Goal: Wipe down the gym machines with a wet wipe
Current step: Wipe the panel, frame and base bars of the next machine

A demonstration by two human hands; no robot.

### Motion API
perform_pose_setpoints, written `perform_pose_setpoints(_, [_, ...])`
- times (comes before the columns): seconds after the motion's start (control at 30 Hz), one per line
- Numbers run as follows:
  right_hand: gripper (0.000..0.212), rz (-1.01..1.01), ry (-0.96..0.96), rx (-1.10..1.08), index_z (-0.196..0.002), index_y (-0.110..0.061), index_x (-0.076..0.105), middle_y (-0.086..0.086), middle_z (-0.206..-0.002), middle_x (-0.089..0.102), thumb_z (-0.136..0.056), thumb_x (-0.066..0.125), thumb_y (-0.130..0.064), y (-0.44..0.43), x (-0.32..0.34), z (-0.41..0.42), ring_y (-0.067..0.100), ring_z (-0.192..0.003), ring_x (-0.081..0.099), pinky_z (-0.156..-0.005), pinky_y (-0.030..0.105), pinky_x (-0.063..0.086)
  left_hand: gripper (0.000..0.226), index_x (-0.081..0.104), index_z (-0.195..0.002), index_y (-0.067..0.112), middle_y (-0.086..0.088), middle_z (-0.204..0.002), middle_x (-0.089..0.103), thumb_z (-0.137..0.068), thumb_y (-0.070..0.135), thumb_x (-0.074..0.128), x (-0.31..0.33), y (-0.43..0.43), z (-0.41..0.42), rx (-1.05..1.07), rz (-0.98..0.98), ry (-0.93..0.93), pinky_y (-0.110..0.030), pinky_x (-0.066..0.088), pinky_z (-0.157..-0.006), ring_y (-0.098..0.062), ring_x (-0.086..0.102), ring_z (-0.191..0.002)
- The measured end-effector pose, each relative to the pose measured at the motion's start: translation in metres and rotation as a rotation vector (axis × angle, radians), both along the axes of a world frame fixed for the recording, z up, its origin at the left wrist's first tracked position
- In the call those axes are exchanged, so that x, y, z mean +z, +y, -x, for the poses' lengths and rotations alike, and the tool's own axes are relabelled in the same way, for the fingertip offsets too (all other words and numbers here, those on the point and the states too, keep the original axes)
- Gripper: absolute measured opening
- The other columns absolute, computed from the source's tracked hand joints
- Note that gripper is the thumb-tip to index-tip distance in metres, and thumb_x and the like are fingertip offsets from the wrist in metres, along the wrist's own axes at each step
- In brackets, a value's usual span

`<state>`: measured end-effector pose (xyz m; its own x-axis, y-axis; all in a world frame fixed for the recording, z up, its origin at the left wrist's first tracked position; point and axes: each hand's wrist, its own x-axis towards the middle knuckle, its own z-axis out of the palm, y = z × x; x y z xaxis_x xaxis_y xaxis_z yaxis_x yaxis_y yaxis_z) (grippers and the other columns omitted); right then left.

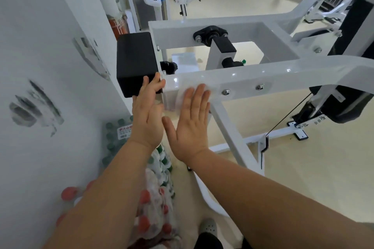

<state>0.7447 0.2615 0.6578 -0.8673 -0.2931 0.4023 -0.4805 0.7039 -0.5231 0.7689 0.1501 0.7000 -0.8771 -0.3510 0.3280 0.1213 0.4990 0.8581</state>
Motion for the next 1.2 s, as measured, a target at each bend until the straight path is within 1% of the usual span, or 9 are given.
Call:
perform_pose_setpoints(0.13, [0.091,0.236,-0.141,-0.147,-0.157,-0.005,-0.016,0.019,-0.163,-0.03,-0.099,0.017,-0.066,-0.024,0.025,0.012,0.033,-0.149,-0.034,-0.122,0.042,-0.023,0.055,0.046,-0.128,0.049,0.02,-0.156,0.034,-0.089,0.013,0.031,0.003,0.005,0.002,-0.009,-0.08,-0.005,-0.05,0.011,-0.125,0.004,0.012,-0.15])
perform_pose_setpoints(0.27, [0.087,0.114,-0.111,-0.062,-0.157,-0.007,-0.019,0.019,-0.161,-0.034,-0.101,0.022,-0.06,-0.035,0.019,0.002,0.041,-0.147,-0.034,-0.124,0.053,-0.014,0.042,0.065,-0.122,0.04,0.018,-0.15,0.047,-0.104,0.018,0.035,0.012,0.002,0.004,-0.029,-0.435,-0.033,-0.037,0.019,-0.126,0.007,0.023,-0.146])
perform_pose_setpoints(0.43, [0.09,0.139,-0.135,-0.036,-0.155,-0.008,-0.024,0.015,-0.162,-0.033,-0.099,0.017,-0.066,-0.013,0.005,0.002,0.031,-0.15,-0.032,-0.125,0.047,-0.014,0.039,0.063,-0.123,0.04,0.016,-0.153,0.045,-0.105,0.023,0.034,0.023,0.006,0.001,-0.007,-0.386,-0.063,-0.036,0.02,-0.125,0.008,0.023,-0.145])
perform_pose_setpoints(0.63, [0.1,0.555,-0.345,-0.447,-0.155,-0.003,-0.022,0.013,-0.165,-0.029,-0.094,0.025,-0.066,0.008,0.039,0.06,0.024,-0.153,-0.025,-0.125,0.045,-0.01,0.056,0.053,-0.139,0.02,0.001,-0.161,0.034,-0.091,0.033,0.028,0.036,0.033,0.001,0.161,0.303,-0.011,-0.054,0.009,-0.124,-0.018,0.019,-0.153])
perform_pose_setpoints(0.77, [0.106,0.795,-0.459,-0.481,-0.154,-0.003,-0.026,0.009,-0.165,-0.031,-0.089,0.03,-0.066,0.022,0.055,0.079,0.021,-0.154,-0.023,-0.126,0.041,-0.009,0.056,0.05,-0.142,0.02,-0.001,-0.161,0.034,-0.092,0.031,0.03,0.042,0.049,0.019,0.076,0.476,0.032,-0.05,0.004,-0.124,-0.02,0.019,-0.153])
perform_pose_setpoints(0.9, [0.117,0.789,-0.554,-0.257,-0.155,-0.007,-0.027,0.004,-0.162,-0.037,-0.08,0.023,-0.082,0.01,0.047,0.047,0.017,-0.152,-0.028,-0.126,0.037,-0.011,0.053,0.056,-0.137,0.013,-0.002,-0.154,0.044,-0.094,0.03,0.032,0.05,0.058,0.041,0.058,0.448,0.098,-0.041,0.018,-0.124,-0.02,0.033,-0.147])
perform_pose_setpoints(1.03, [0.109,0.929,-0.626,-0.27,-0.157,-0.012,-0.024,0.0,-0.164,-0.035,-0.088,0.03,-0.077,0.013,0.049,0.049,0.013,-0.153,-0.024,-0.124,0.033,-0.011,0.044,0.063,-0.126,0.004,0.001,-0.133,0.057,-0.093,0.019,0.038,0.054,0.062,0.054,0.053,0.469,0.201,-0.011,0.022,-0.111,-0.016,0.047,-0.125])
perform_pose_setpoints(1.13, [0.099,1.207,-0.761,-0.473,-0.158,-0.009,-0.02,0.002,-0.166,-0.029,-0.101,0.043,-0.06,0.028,0.067,0.083,0.017,-0.155,-0.016,-0.121,0.031,-0.005,0.051,0.062,-0.13,0.008,-0.009,-0.138,0.06,-0.09,0.027,0.036,0.053,0.068,0.066,0.008,0.555,0.056,-0.022,0.028,-0.111,-0.022,0.05,-0.128])
perform_pose_setpoints(1.2, [0.102,1.373,-0.797,-0.602,-0.159,-0.011,-0.017,0.001,-0.168,-0.024,-0.098,0.042,-0.066,0.042,0.072,0.105,0.019,-0.156,-0.013,-0.125,0.037,-0.003,0.055,0.061,-0.133,0.009,-0.011,-0.141,0.059,-0.089,0.029,0.035,0.05,0.075,0.075,-0.056,0.634,-0.005,-0.038,0.034,-0.111,-0.028,0.051,-0.129])
